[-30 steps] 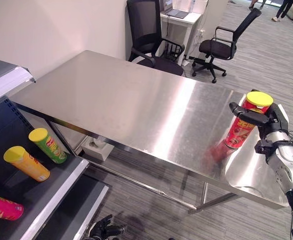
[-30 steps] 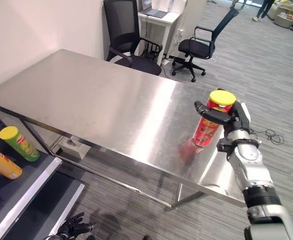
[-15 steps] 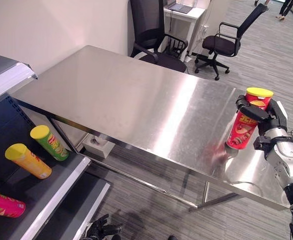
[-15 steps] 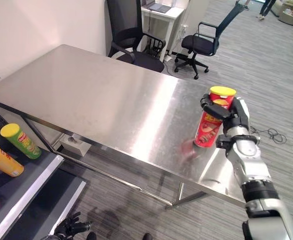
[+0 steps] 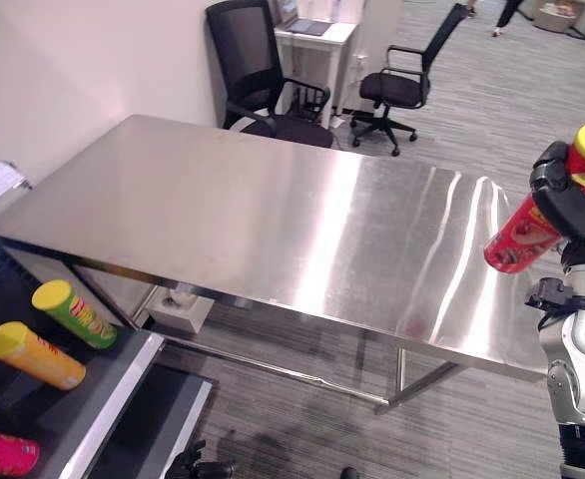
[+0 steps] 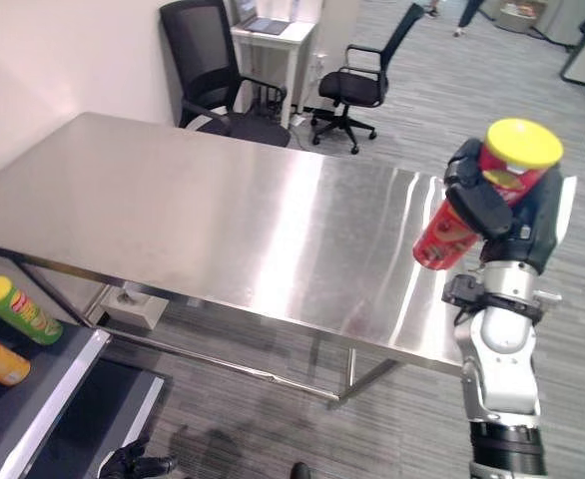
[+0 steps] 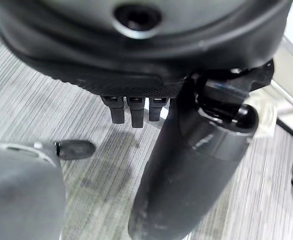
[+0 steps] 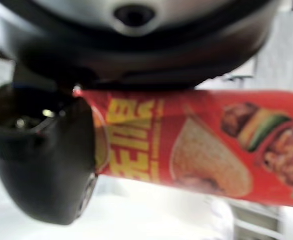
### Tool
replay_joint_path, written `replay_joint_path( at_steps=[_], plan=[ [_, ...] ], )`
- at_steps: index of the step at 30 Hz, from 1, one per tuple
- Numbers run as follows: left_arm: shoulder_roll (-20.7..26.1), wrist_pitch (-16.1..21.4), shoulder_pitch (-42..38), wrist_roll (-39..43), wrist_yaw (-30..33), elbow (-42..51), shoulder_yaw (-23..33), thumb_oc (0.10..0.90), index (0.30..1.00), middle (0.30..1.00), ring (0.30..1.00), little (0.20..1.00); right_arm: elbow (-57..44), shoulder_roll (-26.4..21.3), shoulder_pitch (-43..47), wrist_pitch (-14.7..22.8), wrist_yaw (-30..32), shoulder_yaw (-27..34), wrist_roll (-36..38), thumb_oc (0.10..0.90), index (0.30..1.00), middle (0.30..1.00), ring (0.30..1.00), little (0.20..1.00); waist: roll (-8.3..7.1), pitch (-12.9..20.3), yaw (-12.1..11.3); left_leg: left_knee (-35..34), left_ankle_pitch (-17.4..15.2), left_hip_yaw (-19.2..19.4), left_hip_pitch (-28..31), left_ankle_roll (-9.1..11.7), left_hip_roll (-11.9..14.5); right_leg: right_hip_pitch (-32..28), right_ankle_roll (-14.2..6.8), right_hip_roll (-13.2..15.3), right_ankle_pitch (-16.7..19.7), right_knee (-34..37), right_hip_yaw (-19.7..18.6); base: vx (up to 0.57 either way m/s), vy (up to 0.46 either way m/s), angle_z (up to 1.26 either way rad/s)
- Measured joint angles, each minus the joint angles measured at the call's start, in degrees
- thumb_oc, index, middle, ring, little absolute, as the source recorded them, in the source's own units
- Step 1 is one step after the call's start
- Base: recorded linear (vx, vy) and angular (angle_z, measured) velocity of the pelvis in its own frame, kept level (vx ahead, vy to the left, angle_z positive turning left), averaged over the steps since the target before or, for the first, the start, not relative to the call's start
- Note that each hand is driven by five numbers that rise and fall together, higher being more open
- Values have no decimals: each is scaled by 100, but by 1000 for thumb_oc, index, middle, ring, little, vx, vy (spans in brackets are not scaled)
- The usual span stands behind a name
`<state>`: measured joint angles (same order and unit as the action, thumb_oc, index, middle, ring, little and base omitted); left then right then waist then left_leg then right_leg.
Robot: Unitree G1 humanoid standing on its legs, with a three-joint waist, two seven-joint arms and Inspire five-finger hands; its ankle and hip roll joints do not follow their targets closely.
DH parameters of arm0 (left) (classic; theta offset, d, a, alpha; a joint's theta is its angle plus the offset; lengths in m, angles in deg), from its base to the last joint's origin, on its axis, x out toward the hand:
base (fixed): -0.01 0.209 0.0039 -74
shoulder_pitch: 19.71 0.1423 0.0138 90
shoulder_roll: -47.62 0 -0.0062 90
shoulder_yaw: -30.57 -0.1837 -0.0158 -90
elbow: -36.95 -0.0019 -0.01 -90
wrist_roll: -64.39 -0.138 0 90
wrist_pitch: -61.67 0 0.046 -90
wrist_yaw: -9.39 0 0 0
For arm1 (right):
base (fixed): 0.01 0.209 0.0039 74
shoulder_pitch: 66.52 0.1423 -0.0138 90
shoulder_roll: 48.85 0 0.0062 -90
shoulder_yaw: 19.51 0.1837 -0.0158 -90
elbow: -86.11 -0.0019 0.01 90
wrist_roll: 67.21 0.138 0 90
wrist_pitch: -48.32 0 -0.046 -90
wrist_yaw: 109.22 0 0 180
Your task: Put the goods on the table back onto the shelves and tidy them up.
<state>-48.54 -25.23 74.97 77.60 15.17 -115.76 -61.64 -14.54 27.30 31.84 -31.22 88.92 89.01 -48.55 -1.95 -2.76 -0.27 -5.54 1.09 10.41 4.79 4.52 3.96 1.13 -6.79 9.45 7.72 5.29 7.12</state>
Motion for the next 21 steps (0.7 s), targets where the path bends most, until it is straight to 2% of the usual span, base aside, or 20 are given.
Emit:
replay_joint_path(
  at_steps=[4, 6, 9, 13, 14, 15, 16, 17, 18, 19, 21],
  plan=[
    [-111, -59, 59, -39, 1, 0, 1, 800, 900, 900, 900, 900, -320, 894, -200, 309, 173, 122, -57, 400, 300, 300, 300, 300, 144, 83, 103, 1, 1, 10, 30, 0, 0, -15, -16, -3, 11, -1, -39, -36, -21, -3],
    [-156, -66, 77, -120, 3, 1, -5, 800, 900, 900, 900, 900, -423, 1322, -617, 380, 183, 17, -34, 400, 300, 300, 300, 300, 210, 122, 134, 2, 1, 43, 66, -2, -12, -20, -30, 2, 22, -3, -98, -70, -4, -8],
    [-207, -65, 95, -187, -7, 29, -57, 800, 900, 900, 900, 900, -422, 1523, -1268, 346, 35, -222, -30, 400, 300, 300, 300, 300, 295, 104, 210, 4, 5, 101, 85, -13, -38, 43, -43, 30, 32, -129, -138, -132, -6, -10],
    [-239, -23, 59, -304, -21, 101, -229, 800, 900, 900, 900, 900, -407, 1646, -1780, 278, -373, -678, 89, 400, 300, 300, 300, 300, 434, -256, 463, 1, 16, 133, 65, -169, -78, 404, -171, 131, -65, -845, -442, -168, -75, -6],
    [-271, 26, 49, -331, -18, 64, -219, 800, 900, 900, 900, 900, -426, 1660, -1803, 294, -461, -678, 161, 400, 300, 300, 300, 300, 457, -363, 570, 0, 49, -3, 30, -205, -75, 631, -284, 108, -194, -1327, -886, -168, -146, 85],
    [-226, 37, 55, -385, -18, 10, -222, 800, 900, 900, 900, 900, -437, 1779, -1944, 296, -487, -609, 226, 400, 300, 300, 300, 300, 440, -368, 816, 2, 160, -451, -96, -219, -2, 644, -391, -217, -732, -1804, -2248, -177, -161, 115],
    [-177, 43, 80, -399, -19, 16, -228, 800, 900, 900, 900, 900, -443, 1842, -2006, 295, -497, -565, 262, 400, 300, 300, 300, 300, 386, -349, 839, 2, 195, -566, -151, -235, 36, 577, -404, -350, -938, -1921, -2564, -140, -155, 129],
    [-155, 45, 114, -395, -32, 42, -204, 800, 900, 900, 900, 900, -445, 1854, -2040, 297, -544, -535, 295, 400, 300, 300, 300, 300, 348, -334, 821, 5, 296, -702, -225, -226, 43, 519, -319, -424, -1160, -1933, -2692, -153, -190, 85],
    [-126, 46, 116, -404, -19, 69, -215, 800, 900, 900, 900, 900, -457, 1863, -2085, 298, -585, -516, 307, 400, 300, 300, 300, 300, 247, -288, 789, 4, 366, -840, -279, -156, 77, 403, -155, -522, -1432, -1838, -2937, -156, -235, 69],
    [-126, 44, 119, -412, -13, 76, -223, 800, 900, 900, 900, 900, -500, 1831, -2110, 296, -664, -503, 347, 400, 300, 300, 300, 300, 349, -289, 716, 6, 421, -967, -296, -88, 238, 328, -89, -609, -1393, -1666, -2757, -212, -305, 60],
    [-196, 50, 162, -433, -28, 86, -231, 800, 900, 900, 900, 900, -560, 1754, -2149, 296, -753, -539, 397, 400, 300, 300, 300, 300, 511, -240, 654, 6, 467, -1080, -387, -97, 531, 197, 89, -869, -1238, -1399, -2456, -261, -324, 47]
  ],
)
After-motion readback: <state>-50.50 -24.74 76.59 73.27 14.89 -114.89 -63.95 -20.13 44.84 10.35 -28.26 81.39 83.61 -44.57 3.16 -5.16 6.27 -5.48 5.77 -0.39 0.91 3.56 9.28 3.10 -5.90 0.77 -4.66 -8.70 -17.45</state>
